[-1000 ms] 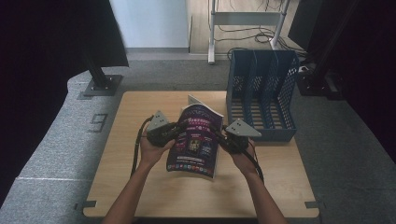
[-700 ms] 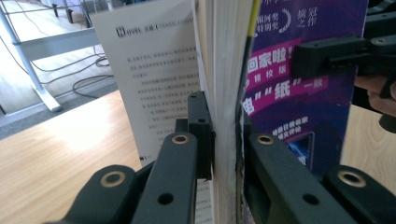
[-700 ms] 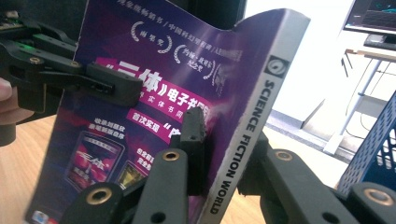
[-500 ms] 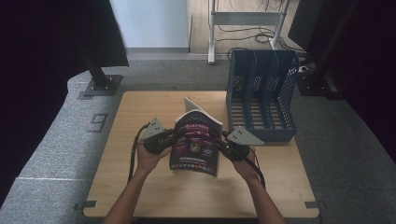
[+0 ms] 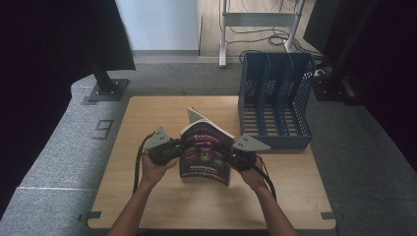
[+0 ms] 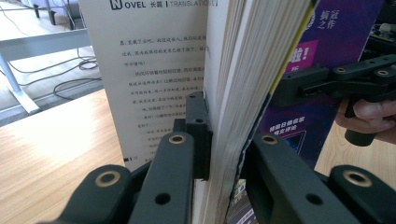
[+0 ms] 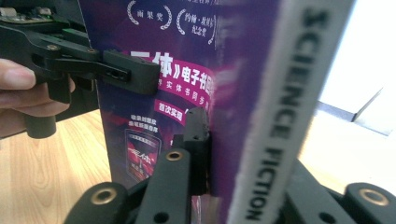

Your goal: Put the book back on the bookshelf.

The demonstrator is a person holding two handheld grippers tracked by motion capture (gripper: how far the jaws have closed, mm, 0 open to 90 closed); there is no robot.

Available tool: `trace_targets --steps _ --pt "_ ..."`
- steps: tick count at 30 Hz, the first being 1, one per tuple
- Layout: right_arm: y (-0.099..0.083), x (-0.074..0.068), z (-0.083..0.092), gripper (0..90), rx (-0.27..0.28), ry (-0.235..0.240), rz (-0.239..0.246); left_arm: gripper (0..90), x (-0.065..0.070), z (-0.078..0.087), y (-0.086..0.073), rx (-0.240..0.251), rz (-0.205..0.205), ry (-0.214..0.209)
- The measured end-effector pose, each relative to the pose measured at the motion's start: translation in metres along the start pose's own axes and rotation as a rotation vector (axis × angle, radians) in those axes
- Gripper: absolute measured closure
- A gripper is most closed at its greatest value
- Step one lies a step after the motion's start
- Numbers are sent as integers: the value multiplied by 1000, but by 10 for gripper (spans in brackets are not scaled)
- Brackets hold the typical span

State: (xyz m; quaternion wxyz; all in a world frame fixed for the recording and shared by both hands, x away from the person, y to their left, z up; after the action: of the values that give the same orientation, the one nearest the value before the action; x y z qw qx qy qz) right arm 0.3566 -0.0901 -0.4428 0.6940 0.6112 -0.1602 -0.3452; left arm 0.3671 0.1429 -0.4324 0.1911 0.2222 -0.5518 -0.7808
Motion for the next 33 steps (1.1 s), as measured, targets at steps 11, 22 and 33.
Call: trace_targets --steps 11,22,33 --pt "0 -2 -1 762 -9 45 -16 827 1 -2 0 3 11 0" --pt "-1 -5 -6 814 -16 18 -14 757 0 -2 -1 -12 2 28" --pt "-1 -9 -6 816 -2 24 -21 567 -7 3 -13 -53 27 88"
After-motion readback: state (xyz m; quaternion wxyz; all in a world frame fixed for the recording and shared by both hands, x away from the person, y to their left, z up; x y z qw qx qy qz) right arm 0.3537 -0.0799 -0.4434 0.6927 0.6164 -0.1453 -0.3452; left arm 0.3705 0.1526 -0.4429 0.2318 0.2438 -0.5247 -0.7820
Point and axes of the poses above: each handheld gripper's, and its own axes: z roughly backward along the jaws, y roughly out of its top, x roughly to its right, the point moved 3 cm from there along -z, roughly forward along the jaws, and after that the axes turned 11 degrees about -z, right-handed, at the moved point
